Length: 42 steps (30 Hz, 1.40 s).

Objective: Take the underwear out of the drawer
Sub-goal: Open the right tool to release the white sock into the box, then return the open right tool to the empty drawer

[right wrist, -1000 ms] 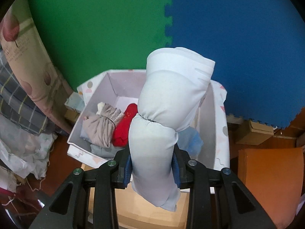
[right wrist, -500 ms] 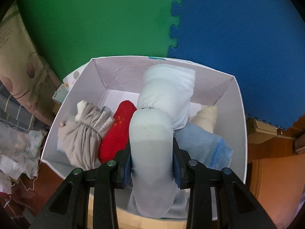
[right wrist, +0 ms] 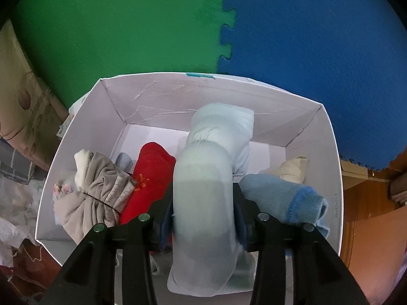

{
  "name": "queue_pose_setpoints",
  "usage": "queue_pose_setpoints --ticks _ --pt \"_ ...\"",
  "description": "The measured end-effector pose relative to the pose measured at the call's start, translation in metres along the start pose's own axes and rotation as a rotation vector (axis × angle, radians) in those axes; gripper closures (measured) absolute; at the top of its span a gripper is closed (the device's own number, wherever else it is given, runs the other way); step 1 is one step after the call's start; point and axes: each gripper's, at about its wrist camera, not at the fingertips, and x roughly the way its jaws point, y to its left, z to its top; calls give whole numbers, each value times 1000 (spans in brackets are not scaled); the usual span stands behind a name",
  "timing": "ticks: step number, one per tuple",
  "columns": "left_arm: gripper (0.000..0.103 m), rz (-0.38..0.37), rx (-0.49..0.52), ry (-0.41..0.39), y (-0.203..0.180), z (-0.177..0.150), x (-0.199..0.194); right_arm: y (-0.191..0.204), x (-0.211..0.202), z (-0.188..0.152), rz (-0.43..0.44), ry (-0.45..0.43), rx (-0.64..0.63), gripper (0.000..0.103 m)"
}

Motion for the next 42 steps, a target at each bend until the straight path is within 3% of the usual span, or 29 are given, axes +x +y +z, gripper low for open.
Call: queue_pose_setpoints --ticks 7,11,21,25,31,36,42 --pt "41 3 2 1 0 0 0 -2 -11 -3 32 -27 14 56" --pt "41 6 7 0 0 -1 -1 0 -27 -5 39 -64 7 42" --pt "41 16 20 3 -3 -2 1 -3 -103 -26 86 -202 15 21" --pt "41 26 27 6 -3 -1 2 -1 -135 -61 99 -255 -19 13" --pt "41 34 41 9 -4 -1 1 -10 -152 -144 104 -298 -31 5" --pt "41 35 60 9 -7 -3 0 -23 -131 -217 37 -302 13 2" --pt "41 35 121 -3 -19 -9 -6 -38 -74 -280 -16 -201 89 2"
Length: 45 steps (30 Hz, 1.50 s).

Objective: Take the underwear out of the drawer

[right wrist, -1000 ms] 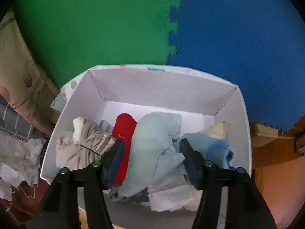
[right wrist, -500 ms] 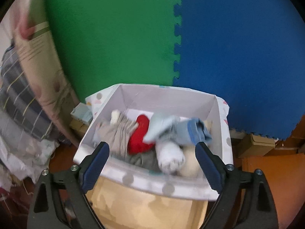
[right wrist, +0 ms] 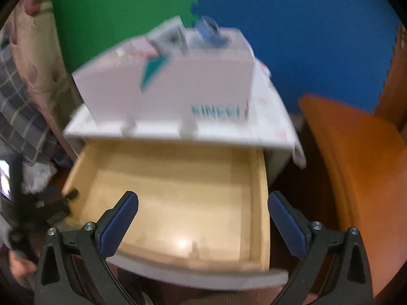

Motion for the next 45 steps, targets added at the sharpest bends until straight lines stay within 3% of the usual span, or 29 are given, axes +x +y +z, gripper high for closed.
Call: queue_pose_setpoints --ticks 13,45 --pt "41 -18 118 -38 -27 -18 -20 -4 30 -37 49 64 54 2" --pt "41 -37 66 -53 -21 -18 -23 3 46 -40 33 123 32 2"
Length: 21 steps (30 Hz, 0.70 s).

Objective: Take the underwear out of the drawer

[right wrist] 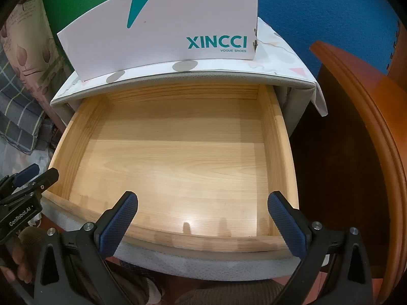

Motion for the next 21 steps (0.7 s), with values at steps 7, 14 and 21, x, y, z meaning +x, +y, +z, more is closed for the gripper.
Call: queue_pose_setpoints --ticks 7,14,21 --pt "41 7 7 -1 -3 -1 1 2 1 0 -5 3 -9 2" --pt "41 10 11 -1 -4 -1 -1 4 1 -1 -7 4 -19 2" --pt "41 13 16 -3 -5 -1 -1 2 1 -1 -3 6 -14 2"
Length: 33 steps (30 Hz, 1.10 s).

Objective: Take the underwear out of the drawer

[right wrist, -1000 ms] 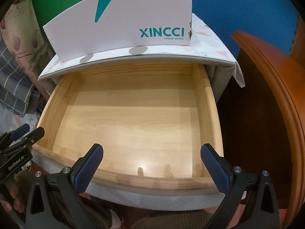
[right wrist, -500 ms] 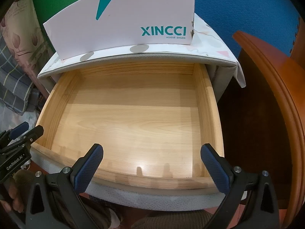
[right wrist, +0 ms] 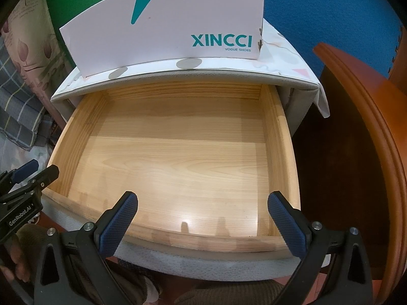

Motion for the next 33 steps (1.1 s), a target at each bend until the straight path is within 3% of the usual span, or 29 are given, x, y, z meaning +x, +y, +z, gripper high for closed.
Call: queue_pose_setpoints --ticks 33 --pt "41 5 8 2 -2 0 0 -1 0 -1 14 4 21 2"
